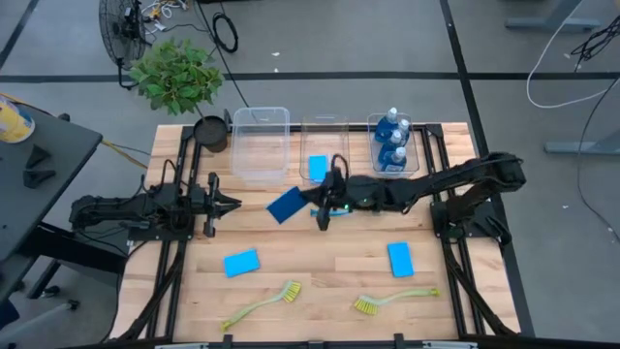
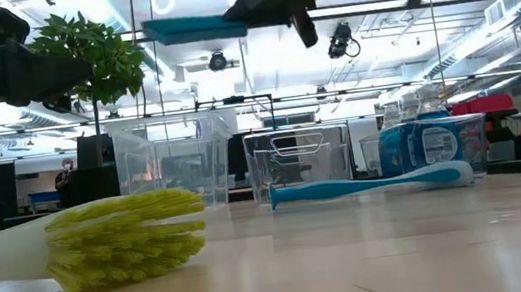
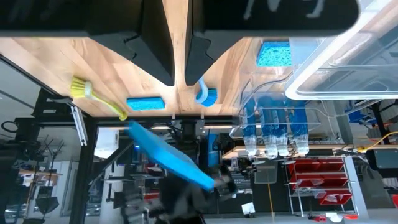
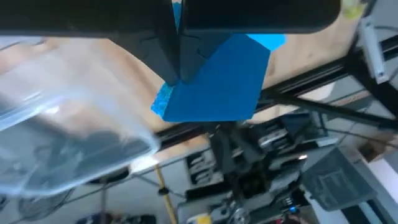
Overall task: Pick & Place Kitchen Sink Supplies
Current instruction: Put the blue sponge into the middle transparent bin
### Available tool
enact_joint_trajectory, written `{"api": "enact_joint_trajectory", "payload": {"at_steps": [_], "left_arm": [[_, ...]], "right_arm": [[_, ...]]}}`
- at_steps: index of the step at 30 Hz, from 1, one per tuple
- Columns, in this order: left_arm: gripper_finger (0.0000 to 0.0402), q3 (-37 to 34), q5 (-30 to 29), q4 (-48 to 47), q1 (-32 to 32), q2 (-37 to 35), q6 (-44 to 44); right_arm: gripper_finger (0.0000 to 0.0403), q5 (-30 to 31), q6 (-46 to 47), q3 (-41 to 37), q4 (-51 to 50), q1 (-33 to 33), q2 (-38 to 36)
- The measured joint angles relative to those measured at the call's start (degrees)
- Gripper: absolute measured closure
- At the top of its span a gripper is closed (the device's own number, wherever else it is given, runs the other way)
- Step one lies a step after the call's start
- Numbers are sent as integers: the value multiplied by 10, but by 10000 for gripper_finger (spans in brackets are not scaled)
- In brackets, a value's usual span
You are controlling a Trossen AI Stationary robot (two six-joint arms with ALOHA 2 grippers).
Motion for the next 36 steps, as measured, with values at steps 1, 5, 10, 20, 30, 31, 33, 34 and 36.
{"api": "enact_joint_trajectory", "payload": {"at_steps": [1, 5, 10, 20, 30, 31, 33, 34, 36], "left_arm": [[358, 0, 0, 0, 0, 0, 0], [358, 0, 0, 0, 0, 0, 0], [358, 0, 0, 0, 0, 0, 0], [358, 0, 0, 0, 0, 0, 0], [358, 0, 0, 0, 0, 0, 0], [358, 0, 0, 0, 0, 0, 0], [358, 0, 0, 0, 0, 0, 0], [358, 0, 0, 0, 0, 0, 0], [358, 0, 0, 0, 0, 0, 0]], "right_arm": [[403, 0, -13, 0, -7, -7, -10], [403, 0, -59, 0, -18, -36, -44], [403, 1, -99, 0, -22, -73, -77], [403, 16, -137, 0, -48, -147, -126], [403, 60, -203, 0, -95, -194, -139], [403, 61, -206, 0, -104, -199, -139], [403, 62, -208, 0, -118, -210, -139], [403, 68, -209, 0, -124, -215, -138], [403, 84, -213, 0, -140, -225, -137]]}}
